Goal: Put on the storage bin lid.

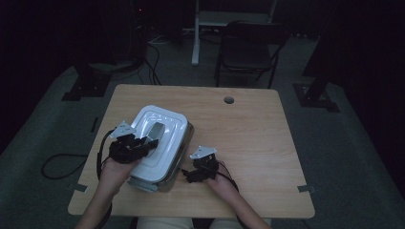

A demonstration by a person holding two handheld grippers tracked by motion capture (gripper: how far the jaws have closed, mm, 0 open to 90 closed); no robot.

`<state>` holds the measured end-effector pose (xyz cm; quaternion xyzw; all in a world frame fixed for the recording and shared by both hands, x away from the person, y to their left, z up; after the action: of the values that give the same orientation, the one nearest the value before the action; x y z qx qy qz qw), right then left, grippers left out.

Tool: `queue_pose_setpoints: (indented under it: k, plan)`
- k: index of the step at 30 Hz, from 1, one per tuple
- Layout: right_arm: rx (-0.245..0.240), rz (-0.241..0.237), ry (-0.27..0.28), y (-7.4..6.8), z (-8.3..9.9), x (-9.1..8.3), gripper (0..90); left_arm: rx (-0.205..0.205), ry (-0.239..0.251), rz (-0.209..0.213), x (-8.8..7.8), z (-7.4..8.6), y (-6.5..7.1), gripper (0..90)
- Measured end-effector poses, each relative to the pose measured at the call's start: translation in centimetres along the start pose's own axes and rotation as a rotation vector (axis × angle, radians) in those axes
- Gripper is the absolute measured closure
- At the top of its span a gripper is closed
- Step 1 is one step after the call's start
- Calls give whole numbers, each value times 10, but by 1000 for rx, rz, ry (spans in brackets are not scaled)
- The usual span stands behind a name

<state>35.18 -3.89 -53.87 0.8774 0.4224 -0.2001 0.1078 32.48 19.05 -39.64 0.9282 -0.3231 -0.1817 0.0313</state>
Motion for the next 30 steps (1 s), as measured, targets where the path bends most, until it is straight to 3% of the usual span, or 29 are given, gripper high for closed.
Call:
queue_pose_setpoints:
  k: [14,19,22,26,30]
  plan:
    - [39,71,23,25,12,-34,124,-3,-49,11,12,5,11,696]
    - [54,82,31,29,14,-39,124,-13,-60,18,16,8,14,693]
    - [57,83,31,31,15,-40,124,10,-67,-6,19,12,17,690]
    - [63,84,31,32,15,-41,124,-11,-55,4,18,13,15,690]
    - [66,86,31,34,16,-43,124,3,-46,11,16,11,15,604]
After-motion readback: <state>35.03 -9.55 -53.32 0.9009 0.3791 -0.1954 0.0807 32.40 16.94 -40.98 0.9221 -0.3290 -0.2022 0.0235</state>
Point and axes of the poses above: each handheld gripper's, and its own axes: x roughly forward along the jaws, z roughly out of its underside, y roughly to its right, the point moved 3 cm from there along x, roughly forward along the jaws, and after that the axes turned 15 degrees about y, right-handed, at the moved point
